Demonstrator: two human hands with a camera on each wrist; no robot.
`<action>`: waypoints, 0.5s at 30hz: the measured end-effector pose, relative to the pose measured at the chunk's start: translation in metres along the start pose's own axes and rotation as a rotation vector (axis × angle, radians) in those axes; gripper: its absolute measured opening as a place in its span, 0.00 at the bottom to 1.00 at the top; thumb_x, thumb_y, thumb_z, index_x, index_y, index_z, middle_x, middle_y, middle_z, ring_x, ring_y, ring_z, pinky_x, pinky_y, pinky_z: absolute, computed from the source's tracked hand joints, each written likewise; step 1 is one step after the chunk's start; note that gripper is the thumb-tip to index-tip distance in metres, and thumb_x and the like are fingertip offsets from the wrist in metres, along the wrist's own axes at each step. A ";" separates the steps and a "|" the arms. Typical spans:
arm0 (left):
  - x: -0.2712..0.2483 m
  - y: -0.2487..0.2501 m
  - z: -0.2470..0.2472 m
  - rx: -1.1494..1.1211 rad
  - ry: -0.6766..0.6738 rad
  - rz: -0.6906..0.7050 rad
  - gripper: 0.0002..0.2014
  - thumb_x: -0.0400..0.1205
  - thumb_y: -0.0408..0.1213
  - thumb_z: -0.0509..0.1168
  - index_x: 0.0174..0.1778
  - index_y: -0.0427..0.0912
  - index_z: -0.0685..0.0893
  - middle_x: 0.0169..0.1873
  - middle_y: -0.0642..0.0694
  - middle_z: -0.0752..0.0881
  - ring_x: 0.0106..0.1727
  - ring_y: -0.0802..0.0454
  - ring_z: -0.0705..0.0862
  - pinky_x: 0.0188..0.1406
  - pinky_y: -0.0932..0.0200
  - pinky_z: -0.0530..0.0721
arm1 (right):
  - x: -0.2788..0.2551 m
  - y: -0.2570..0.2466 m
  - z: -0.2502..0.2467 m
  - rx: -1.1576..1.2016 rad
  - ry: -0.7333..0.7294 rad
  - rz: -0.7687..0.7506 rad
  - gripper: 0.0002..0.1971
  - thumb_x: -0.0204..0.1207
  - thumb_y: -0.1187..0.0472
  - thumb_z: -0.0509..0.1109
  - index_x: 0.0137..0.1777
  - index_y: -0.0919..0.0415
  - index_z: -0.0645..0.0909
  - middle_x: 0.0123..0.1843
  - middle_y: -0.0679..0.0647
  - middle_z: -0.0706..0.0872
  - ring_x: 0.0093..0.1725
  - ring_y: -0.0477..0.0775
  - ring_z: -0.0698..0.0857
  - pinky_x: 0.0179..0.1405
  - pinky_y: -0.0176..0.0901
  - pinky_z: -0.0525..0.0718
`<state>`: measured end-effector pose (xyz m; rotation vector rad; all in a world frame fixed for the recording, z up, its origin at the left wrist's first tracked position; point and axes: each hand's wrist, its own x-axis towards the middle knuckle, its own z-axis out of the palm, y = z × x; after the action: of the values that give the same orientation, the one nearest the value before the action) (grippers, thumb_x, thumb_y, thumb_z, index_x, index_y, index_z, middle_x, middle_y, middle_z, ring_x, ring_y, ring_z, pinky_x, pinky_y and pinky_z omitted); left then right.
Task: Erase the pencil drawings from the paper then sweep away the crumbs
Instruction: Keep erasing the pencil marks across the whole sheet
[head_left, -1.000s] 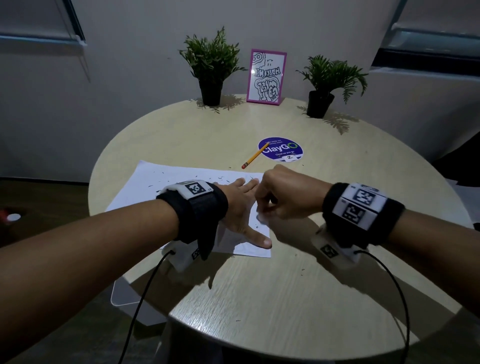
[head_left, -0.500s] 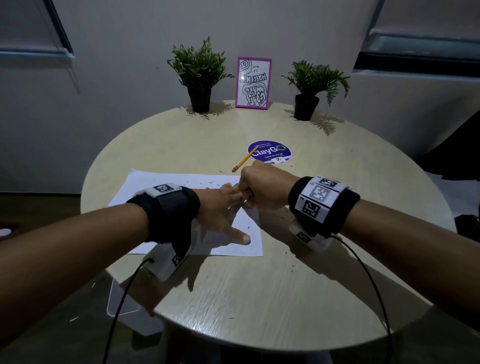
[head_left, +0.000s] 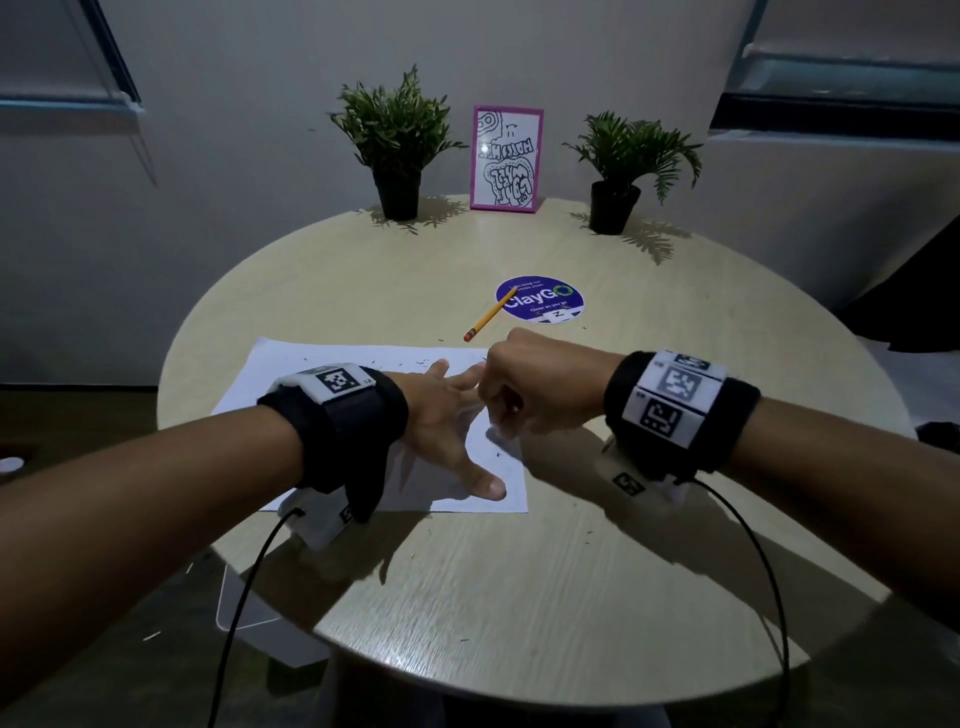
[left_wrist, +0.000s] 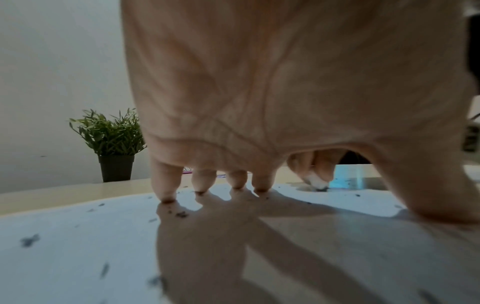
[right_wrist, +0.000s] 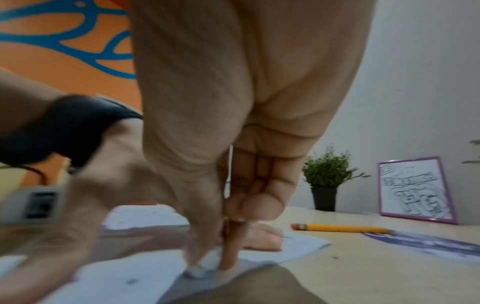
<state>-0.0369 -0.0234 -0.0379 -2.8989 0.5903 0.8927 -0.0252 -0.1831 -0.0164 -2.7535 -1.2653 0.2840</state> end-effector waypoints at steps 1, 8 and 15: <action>0.001 -0.001 0.001 0.002 0.003 -0.003 0.57 0.66 0.78 0.67 0.85 0.67 0.43 0.85 0.64 0.34 0.86 0.42 0.32 0.82 0.25 0.50 | 0.004 0.006 -0.001 0.007 0.023 0.018 0.03 0.72 0.62 0.81 0.41 0.61 0.91 0.37 0.50 0.92 0.33 0.40 0.84 0.38 0.37 0.85; 0.005 -0.001 0.000 -0.025 -0.011 -0.020 0.69 0.58 0.79 0.71 0.82 0.68 0.28 0.84 0.67 0.31 0.87 0.43 0.32 0.82 0.25 0.48 | 0.008 0.014 0.004 -0.021 0.145 0.092 0.03 0.71 0.62 0.81 0.41 0.60 0.91 0.37 0.50 0.91 0.37 0.49 0.86 0.37 0.40 0.84; 0.009 -0.004 0.003 0.006 0.024 0.015 0.65 0.51 0.84 0.69 0.83 0.68 0.48 0.86 0.64 0.45 0.87 0.38 0.41 0.79 0.22 0.56 | -0.013 -0.005 0.010 0.066 0.004 -0.026 0.06 0.73 0.59 0.81 0.38 0.60 0.89 0.33 0.49 0.90 0.34 0.45 0.86 0.35 0.37 0.83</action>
<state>-0.0306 -0.0226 -0.0454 -2.9074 0.6159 0.8571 -0.0391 -0.1897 -0.0234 -2.6793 -1.2657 0.3125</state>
